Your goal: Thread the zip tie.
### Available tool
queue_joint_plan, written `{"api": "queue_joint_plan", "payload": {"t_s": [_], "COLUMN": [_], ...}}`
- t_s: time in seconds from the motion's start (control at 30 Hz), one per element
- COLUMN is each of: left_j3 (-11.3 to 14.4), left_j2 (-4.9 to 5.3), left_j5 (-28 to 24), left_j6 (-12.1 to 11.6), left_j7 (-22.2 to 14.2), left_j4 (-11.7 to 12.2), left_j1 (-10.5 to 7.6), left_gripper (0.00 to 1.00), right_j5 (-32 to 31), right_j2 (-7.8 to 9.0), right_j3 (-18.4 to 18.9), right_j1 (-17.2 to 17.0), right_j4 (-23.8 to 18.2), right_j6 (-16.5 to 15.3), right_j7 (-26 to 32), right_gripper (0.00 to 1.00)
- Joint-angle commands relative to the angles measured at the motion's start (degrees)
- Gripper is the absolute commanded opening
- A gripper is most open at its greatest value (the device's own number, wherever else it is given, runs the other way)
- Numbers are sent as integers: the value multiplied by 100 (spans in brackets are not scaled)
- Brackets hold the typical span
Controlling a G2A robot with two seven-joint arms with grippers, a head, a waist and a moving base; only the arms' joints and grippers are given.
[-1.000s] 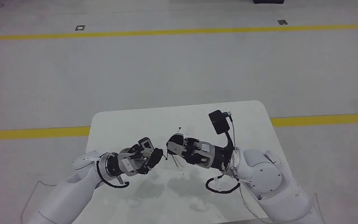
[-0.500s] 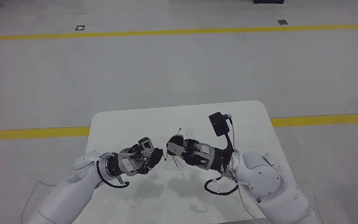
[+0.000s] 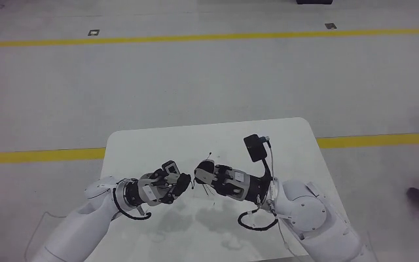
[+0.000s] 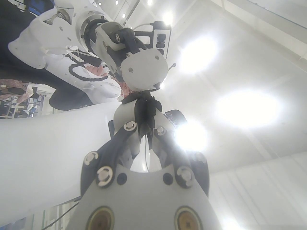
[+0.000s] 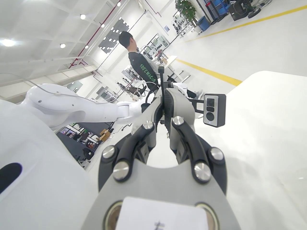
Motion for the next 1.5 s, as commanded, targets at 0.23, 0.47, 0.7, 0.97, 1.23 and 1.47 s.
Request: {"api": "queue_joint_plan", "payload": {"t_s": [0.23,0.47,0.7,0.97,1.23,1.47], "left_j3": [0,0,0,0,0,20], "left_j2": [0,0,0,0,0,-19], "left_j5": [0,0,0,0,0,-35], "left_j6": [0,0,0,0,0,-57], "left_j7": [0,0,0,0,0,162], "left_j4": [0,0,0,0,0,-67], "left_j1": [0,0,0,0,0,16], "left_gripper": [0,0,0,0,0,0], "right_j5": [42,36,65,79,101,80], "right_j2": [25,60,95,136,170,200], "right_j3": [-22,19,60,86,99,80], "right_j1": [-13,-26,-64,-112,-137,-171], "right_j4": [-103,-99,-117,-134,-189,-175], "right_j6": [0,0,0,0,0,0], "right_j7": [-86,-74,-99,-111,-162,-204], "right_gripper": [0,0,0,0,0,0]}}
